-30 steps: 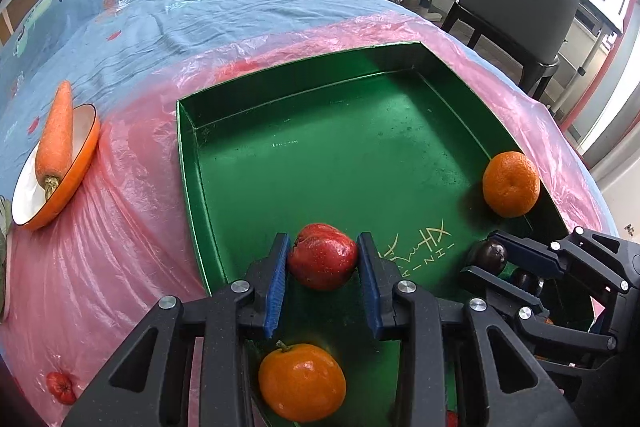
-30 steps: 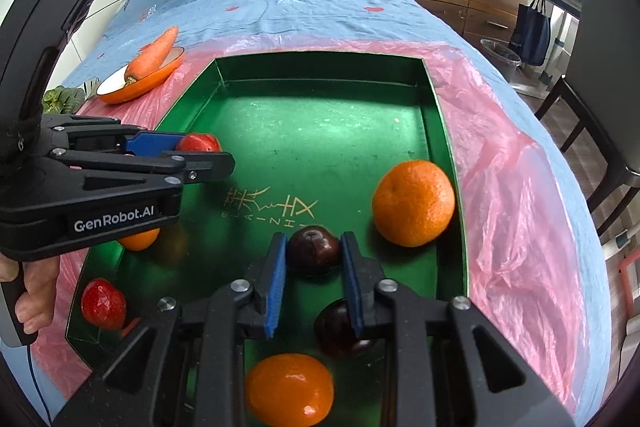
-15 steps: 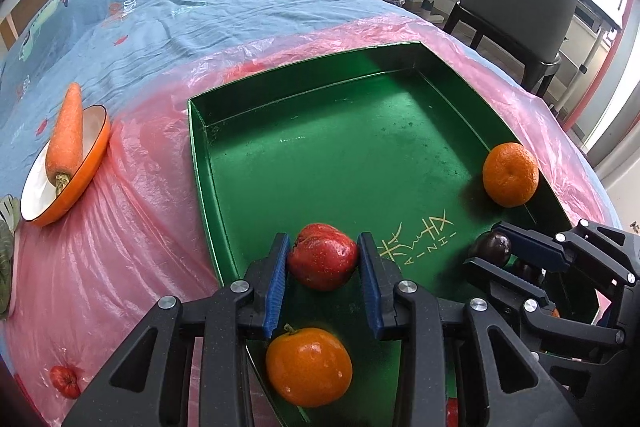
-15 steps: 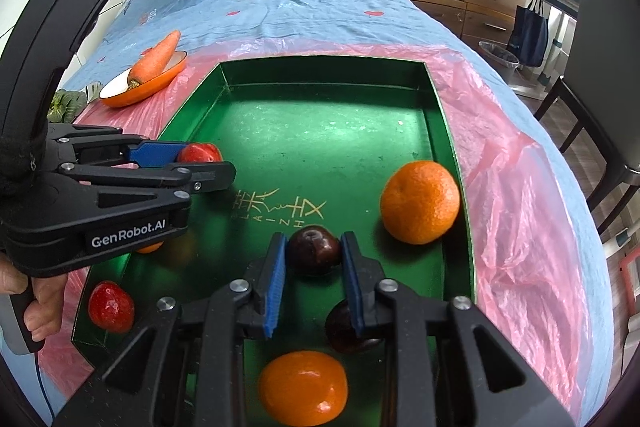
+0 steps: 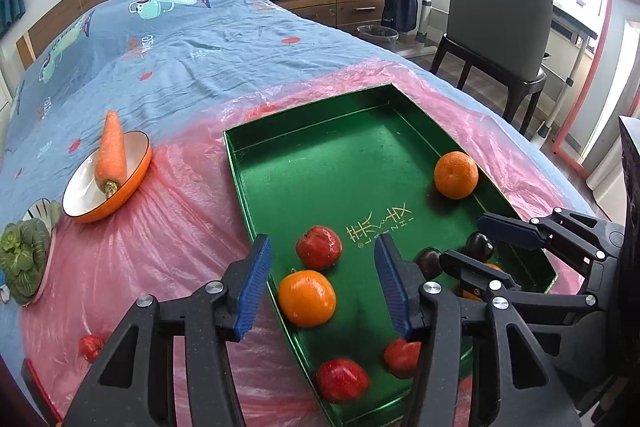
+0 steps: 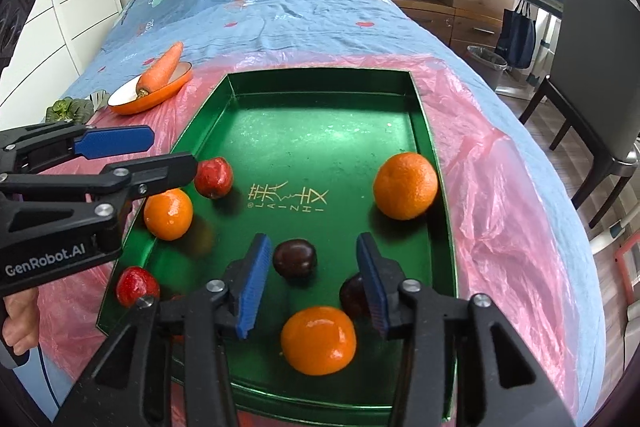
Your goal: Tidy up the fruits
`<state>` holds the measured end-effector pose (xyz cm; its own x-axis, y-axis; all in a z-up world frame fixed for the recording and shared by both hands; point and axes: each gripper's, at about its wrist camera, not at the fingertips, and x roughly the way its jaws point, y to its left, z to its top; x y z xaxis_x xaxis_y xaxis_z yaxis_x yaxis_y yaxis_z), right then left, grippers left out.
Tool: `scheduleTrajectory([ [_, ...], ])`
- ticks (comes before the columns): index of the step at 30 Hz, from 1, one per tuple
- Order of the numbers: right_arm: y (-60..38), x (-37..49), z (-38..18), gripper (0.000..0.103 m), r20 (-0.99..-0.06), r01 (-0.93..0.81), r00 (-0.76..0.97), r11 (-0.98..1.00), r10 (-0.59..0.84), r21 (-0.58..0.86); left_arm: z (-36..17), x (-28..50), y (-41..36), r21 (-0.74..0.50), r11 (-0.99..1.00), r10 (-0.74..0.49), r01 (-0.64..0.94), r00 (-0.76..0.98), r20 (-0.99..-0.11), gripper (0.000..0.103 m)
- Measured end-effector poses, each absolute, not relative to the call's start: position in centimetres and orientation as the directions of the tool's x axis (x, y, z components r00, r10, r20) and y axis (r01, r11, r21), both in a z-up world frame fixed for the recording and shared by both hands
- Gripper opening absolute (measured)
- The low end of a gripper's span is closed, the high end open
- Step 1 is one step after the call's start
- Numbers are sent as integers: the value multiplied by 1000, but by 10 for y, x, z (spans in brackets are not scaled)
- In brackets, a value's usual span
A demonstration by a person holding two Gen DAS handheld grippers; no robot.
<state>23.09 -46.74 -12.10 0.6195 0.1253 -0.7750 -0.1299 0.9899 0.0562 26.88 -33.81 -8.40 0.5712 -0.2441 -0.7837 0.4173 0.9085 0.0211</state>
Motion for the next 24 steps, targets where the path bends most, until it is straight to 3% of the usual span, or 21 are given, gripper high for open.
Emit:
scheduleTrajectory([
  [4,-466,218,-110,85,-768,-116,629,991,120,60,-72,250,-327,27,916,-234,399,589,-773,48],
  [7,-464,207,-100,102,-762,-103,637,993,116,64,-66,235,-317,18,922,-235,386,596,-768,48],
  [24,-427,127,-47,103,-720,-99,684,992,121,73,-44,135,-246,-31,939,-243,344,595,-766,48],
])
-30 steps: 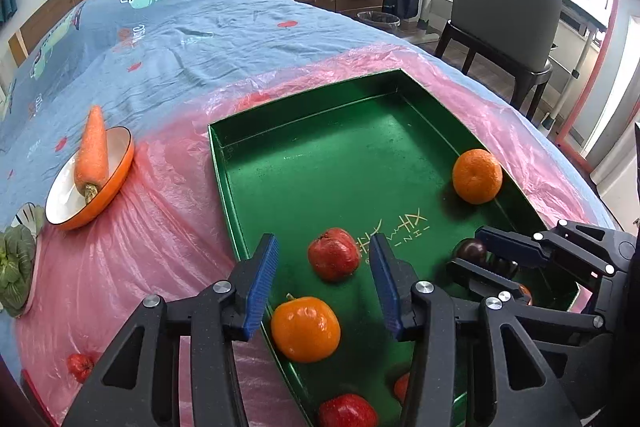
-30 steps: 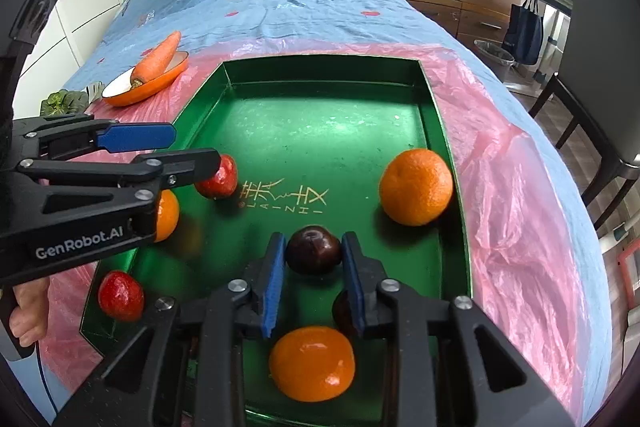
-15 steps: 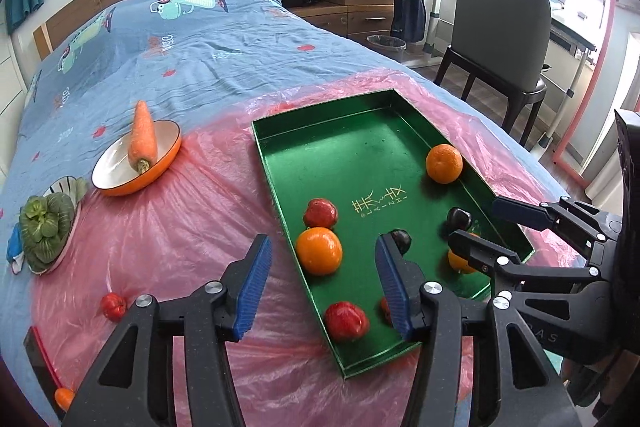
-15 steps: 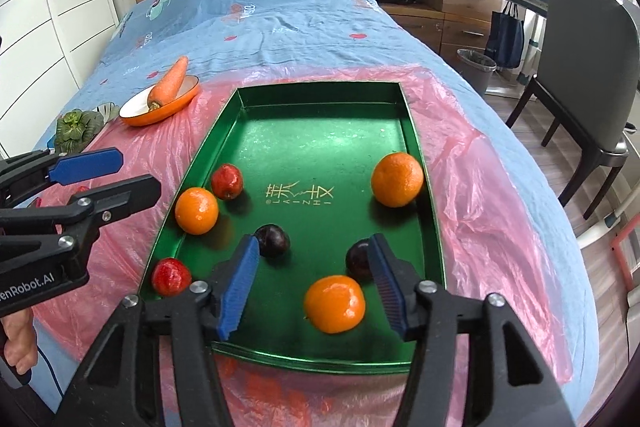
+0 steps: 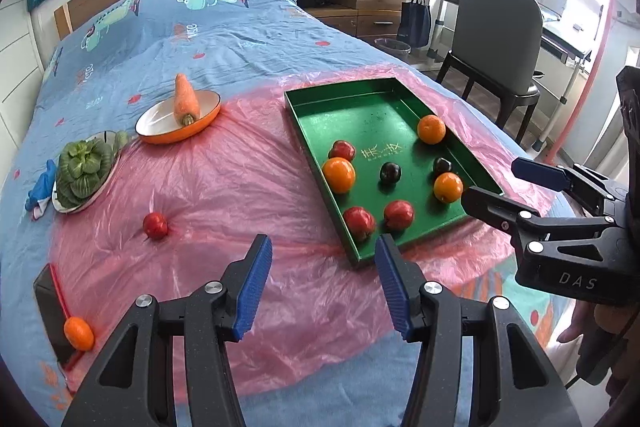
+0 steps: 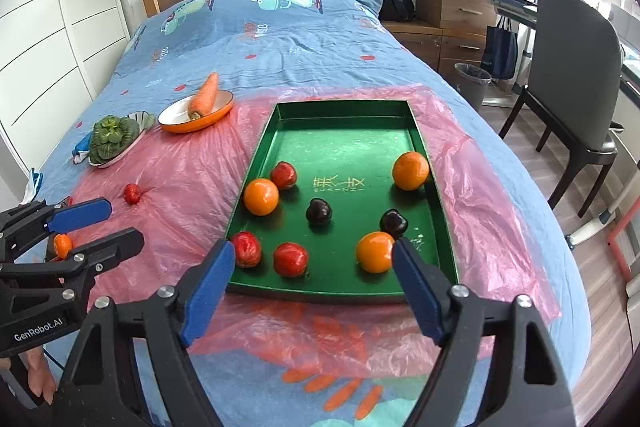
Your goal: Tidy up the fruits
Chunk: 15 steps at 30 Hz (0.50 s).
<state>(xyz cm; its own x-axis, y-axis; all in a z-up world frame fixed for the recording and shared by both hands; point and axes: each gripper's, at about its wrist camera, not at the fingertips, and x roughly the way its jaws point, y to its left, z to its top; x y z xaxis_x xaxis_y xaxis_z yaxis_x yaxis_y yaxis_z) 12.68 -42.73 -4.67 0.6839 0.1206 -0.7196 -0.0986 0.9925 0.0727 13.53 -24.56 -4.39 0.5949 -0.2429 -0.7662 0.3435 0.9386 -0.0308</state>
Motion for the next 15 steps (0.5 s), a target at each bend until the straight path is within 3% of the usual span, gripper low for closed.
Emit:
scheduleTrajectory([
  [15,-372,57,1,103,-683,-165,713,985,156,52,-32,66,-169,6,977,-133,213,631,-764,53],
])
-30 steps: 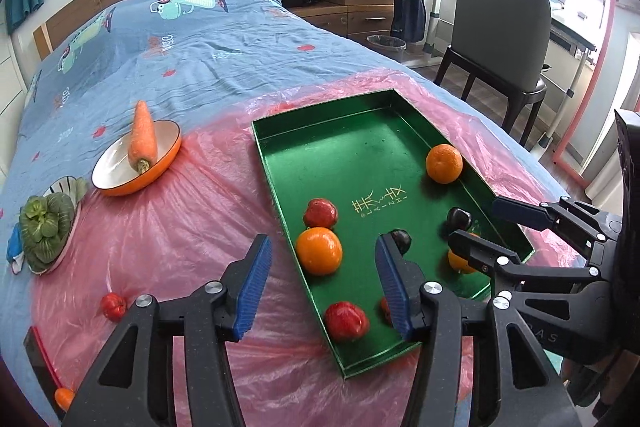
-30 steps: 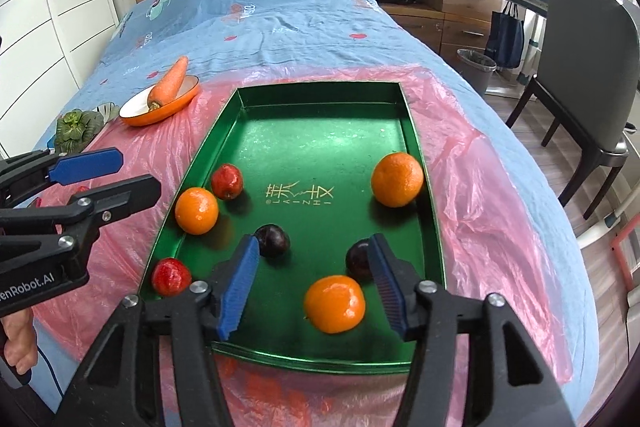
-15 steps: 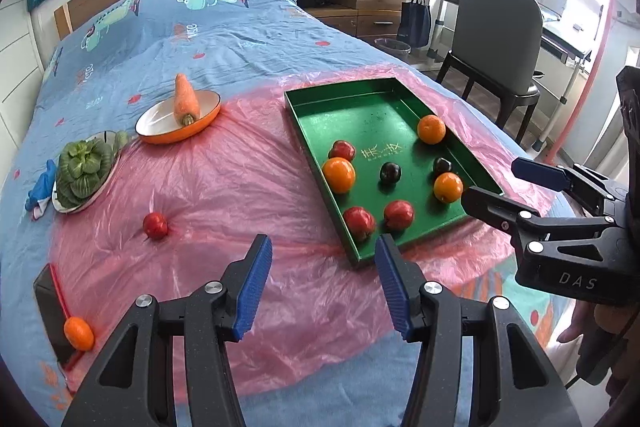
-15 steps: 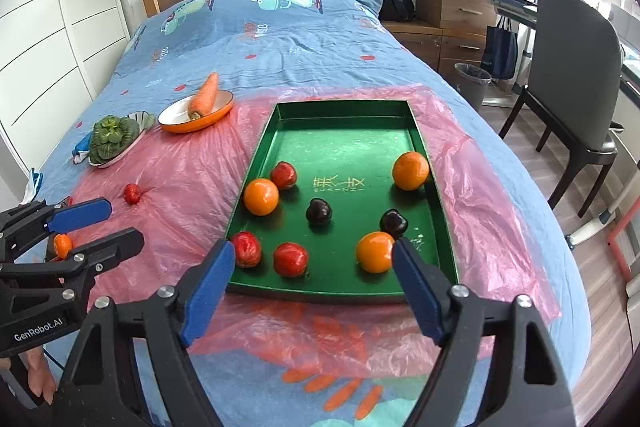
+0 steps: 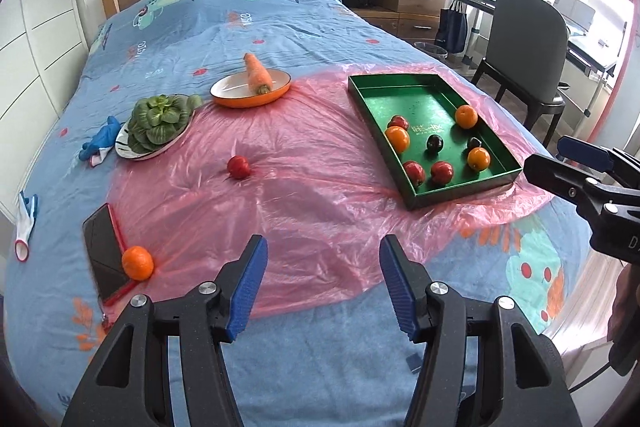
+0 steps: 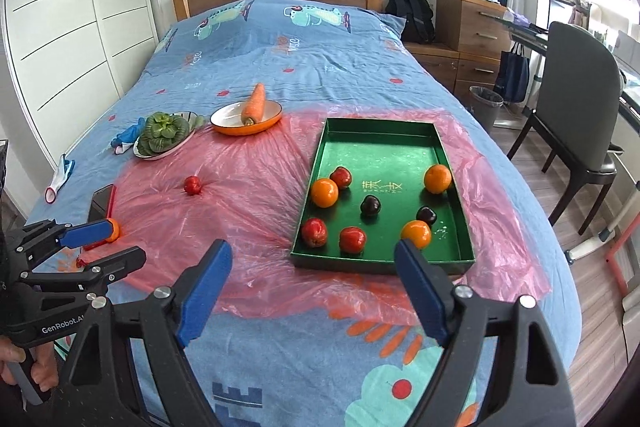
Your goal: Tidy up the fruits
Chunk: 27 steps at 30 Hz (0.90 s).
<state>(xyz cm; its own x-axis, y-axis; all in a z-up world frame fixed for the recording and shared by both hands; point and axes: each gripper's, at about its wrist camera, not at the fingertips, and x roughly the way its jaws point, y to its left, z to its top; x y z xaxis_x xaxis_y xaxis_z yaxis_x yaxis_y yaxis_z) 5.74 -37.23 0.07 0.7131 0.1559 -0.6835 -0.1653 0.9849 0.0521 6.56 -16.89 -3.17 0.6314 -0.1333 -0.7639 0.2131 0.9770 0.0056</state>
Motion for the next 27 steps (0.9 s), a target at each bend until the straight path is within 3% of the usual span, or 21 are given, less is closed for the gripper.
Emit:
scheduleTrajectory([
  [17,-292,14,20,103,-671,-285,698,957,250,61,-47,15,-77,43,998,3,46,638,-770,53],
  [27,-253,35,-5,103,-676,-372,660,925,326,83,-72,21,-28,33,997,71,-72,632,-772,53],
])
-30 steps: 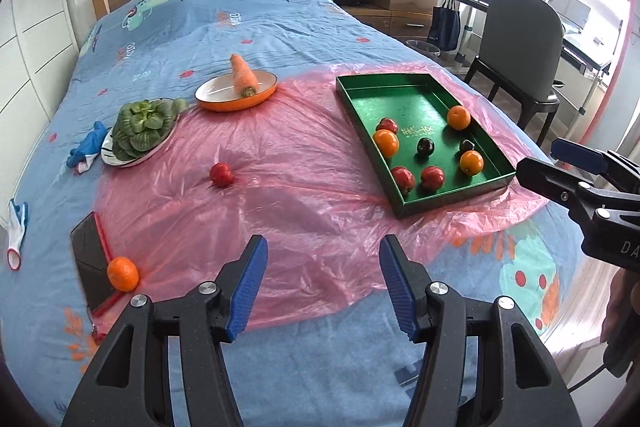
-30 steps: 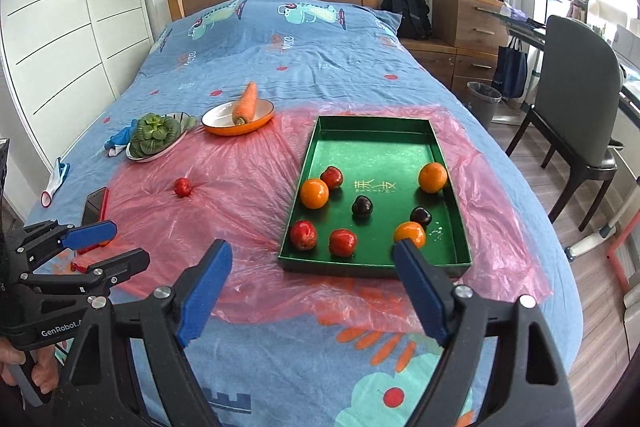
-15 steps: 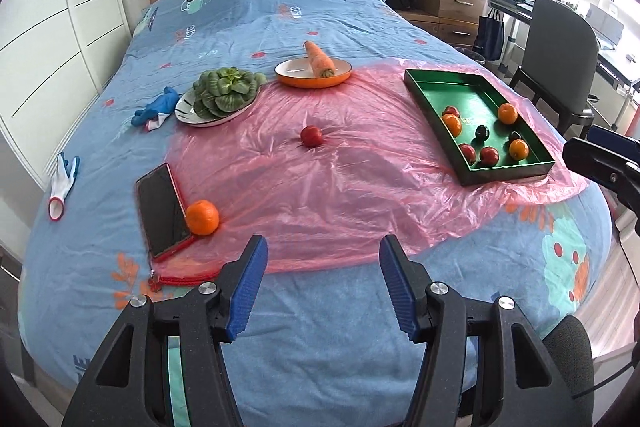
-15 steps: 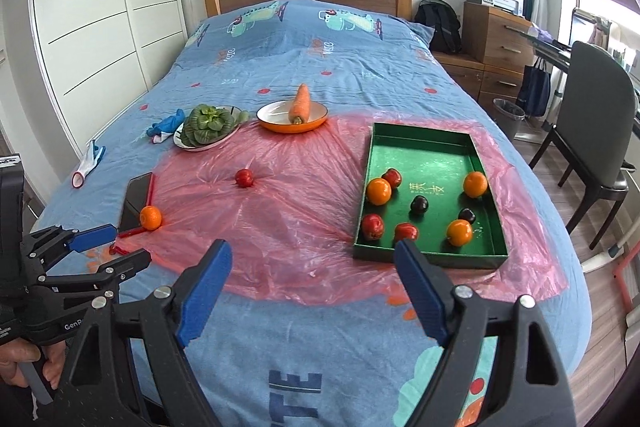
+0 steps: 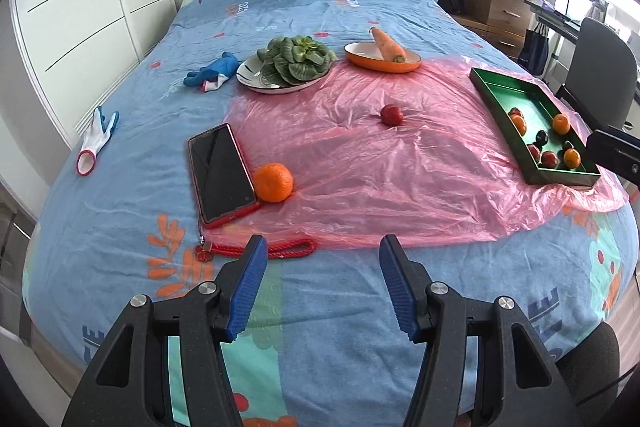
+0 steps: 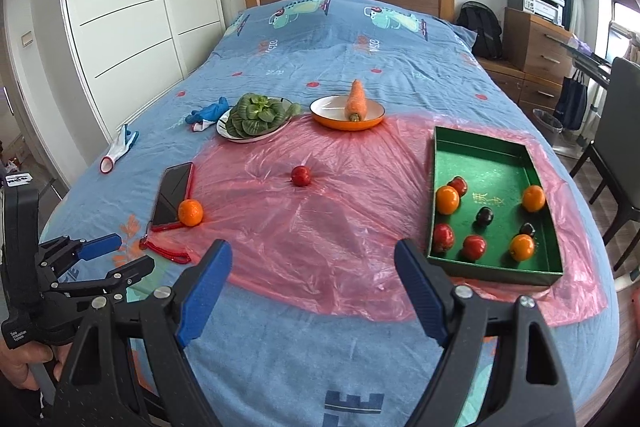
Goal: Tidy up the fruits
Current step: 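Reach the right tool to the last red tomato while the left tool reaches the orange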
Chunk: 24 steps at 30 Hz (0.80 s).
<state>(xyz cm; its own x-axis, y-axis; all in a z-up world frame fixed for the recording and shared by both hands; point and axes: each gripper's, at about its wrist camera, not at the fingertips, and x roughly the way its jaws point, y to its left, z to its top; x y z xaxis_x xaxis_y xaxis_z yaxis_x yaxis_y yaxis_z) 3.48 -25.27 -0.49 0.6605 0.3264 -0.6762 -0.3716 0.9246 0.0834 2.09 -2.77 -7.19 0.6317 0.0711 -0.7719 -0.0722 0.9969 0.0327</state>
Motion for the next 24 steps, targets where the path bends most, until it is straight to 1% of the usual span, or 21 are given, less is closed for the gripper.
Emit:
scheduleTrajectory([
  [9,-232,79,-42,103,-705,-416,602,901,374,123,-92,50,17,-13,991,69,-130,608,-791,53],
  [15,-219,119,-67,103,-723,-435,563,888,399,152,-111,78,44,-78,983,33,-164,582,-813,53],
  [18,-210,139,-78,103,-730,-445,547,881,408,159,-121,94,50,-90,982,22,-167,572,-820,53],
  [24,-189,181,-99,103,-745,-470,508,864,431,179,-138,125,54,-73,983,35,-169,561,-827,53],
])
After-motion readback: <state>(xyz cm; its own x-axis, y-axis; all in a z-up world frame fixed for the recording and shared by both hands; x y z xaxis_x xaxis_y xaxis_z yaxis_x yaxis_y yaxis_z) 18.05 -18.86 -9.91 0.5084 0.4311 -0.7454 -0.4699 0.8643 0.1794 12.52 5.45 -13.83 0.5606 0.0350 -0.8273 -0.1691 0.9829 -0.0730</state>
